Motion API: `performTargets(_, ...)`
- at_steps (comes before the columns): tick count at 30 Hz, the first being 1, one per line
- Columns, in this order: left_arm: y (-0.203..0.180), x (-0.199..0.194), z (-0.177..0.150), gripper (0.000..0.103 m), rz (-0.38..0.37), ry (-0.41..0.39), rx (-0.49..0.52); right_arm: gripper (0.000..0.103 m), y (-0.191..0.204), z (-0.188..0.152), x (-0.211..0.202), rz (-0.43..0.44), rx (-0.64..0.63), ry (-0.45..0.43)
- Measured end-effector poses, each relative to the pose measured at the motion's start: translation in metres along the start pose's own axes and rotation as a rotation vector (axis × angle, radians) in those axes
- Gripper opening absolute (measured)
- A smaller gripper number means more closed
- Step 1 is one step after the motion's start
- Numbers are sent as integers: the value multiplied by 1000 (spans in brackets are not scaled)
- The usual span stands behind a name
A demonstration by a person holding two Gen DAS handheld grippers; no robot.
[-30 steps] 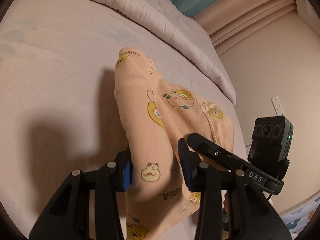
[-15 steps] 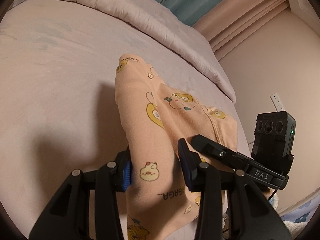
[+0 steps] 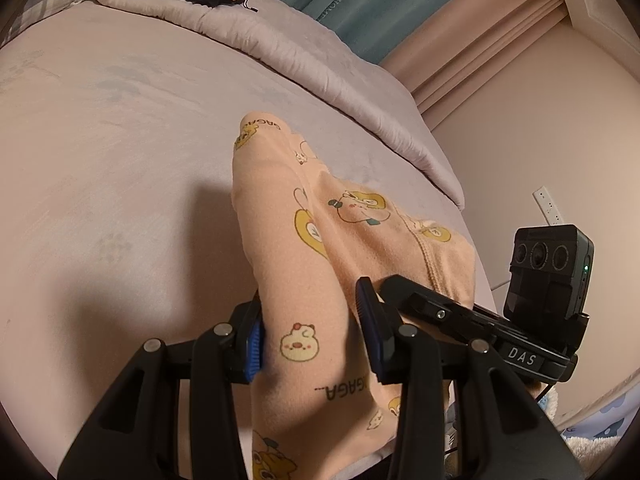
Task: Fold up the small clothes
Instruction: 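Hold the gripped end of the peach shirt with both grippers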
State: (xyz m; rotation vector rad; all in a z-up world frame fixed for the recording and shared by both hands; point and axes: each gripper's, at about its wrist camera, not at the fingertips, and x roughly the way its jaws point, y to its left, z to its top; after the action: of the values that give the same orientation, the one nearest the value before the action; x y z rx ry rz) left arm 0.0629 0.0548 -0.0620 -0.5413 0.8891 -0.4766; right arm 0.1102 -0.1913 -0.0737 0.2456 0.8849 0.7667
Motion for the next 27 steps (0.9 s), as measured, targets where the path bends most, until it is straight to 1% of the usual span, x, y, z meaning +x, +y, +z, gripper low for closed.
performTargets(12, 13, -25, -8, 39, 2, -32, -23, 26, 18, -1, 7, 28, -40, 12)
performTargets(27, 21, -30, -6, 39, -1, -34, -37, 26, 20, -2, 11, 19, -60, 32)
